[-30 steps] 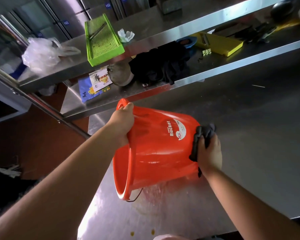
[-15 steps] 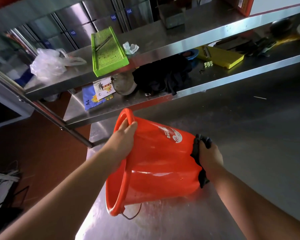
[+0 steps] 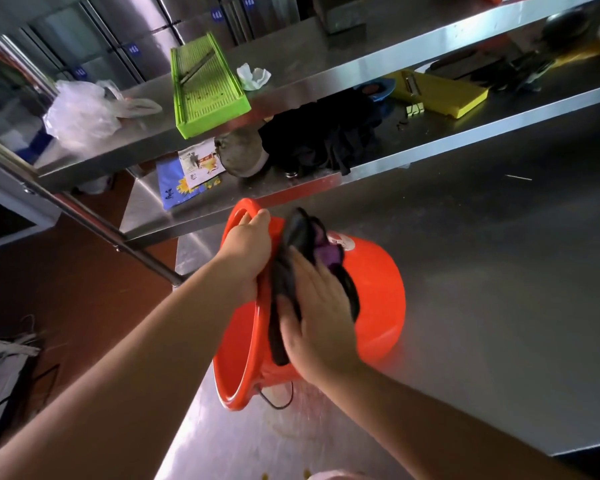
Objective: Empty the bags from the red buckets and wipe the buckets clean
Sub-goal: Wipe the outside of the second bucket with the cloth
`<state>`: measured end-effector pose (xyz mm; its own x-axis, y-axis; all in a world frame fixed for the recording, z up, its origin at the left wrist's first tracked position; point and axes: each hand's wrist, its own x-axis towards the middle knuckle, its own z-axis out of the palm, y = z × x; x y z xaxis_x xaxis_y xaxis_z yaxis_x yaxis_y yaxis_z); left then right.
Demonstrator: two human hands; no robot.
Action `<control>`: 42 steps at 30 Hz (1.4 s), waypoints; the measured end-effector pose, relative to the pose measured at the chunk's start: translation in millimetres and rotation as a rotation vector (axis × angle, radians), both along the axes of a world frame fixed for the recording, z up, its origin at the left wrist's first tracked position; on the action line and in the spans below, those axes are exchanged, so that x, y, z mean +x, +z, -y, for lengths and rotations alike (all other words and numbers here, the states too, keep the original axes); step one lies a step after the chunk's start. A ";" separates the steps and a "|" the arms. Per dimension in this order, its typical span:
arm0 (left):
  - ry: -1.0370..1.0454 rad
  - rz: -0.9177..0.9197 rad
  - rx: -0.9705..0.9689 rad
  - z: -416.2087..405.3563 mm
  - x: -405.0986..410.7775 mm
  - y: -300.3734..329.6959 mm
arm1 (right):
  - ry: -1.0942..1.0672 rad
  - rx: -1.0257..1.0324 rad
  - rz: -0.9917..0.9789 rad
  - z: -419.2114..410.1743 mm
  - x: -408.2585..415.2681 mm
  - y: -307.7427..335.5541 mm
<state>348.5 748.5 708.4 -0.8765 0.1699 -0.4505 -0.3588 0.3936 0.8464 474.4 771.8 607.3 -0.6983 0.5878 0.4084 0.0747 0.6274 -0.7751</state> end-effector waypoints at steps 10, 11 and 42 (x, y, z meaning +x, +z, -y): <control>-0.001 0.155 0.034 1.2 -10.6 12.4 | -0.263 -0.064 0.181 -71.5 29.1 -72.7; 0.006 0.169 0.033 2.6 -14.0 11.1 | -0.314 -0.181 0.197 -81.8 35.0 -87.1; -0.258 -0.291 -0.185 -8.3 4.3 0.8 | -0.020 -0.039 -0.007 -6.2 -8.9 14.3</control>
